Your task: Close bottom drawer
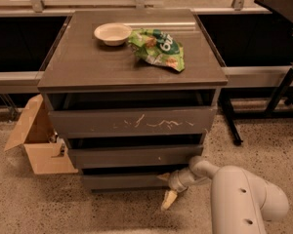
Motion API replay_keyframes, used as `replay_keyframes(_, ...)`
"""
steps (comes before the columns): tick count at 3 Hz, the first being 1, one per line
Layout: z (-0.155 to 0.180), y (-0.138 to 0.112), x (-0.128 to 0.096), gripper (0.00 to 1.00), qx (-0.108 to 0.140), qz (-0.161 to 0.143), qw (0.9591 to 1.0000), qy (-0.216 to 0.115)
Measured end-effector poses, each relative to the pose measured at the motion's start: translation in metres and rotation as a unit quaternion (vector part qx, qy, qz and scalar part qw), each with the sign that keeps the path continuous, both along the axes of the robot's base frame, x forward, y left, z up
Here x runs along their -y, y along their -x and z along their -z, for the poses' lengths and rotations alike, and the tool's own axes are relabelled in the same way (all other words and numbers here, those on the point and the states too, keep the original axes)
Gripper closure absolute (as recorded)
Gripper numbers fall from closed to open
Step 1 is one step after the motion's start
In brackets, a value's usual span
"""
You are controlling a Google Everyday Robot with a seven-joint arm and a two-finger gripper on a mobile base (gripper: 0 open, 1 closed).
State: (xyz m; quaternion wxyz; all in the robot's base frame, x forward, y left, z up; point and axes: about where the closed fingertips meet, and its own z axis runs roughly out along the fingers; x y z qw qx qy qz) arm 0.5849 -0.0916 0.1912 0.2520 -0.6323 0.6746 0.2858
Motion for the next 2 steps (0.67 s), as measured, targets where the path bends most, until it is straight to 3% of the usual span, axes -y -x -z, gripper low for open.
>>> replay_keyframes(1,-0.009,0.006,-0.002,0.0,0.005,-0.012,0.9999,-0.008)
replay_keyframes(2,-0.026,0.033,-0.003,0.0,0.013,-0.032,0.9989,-0.032)
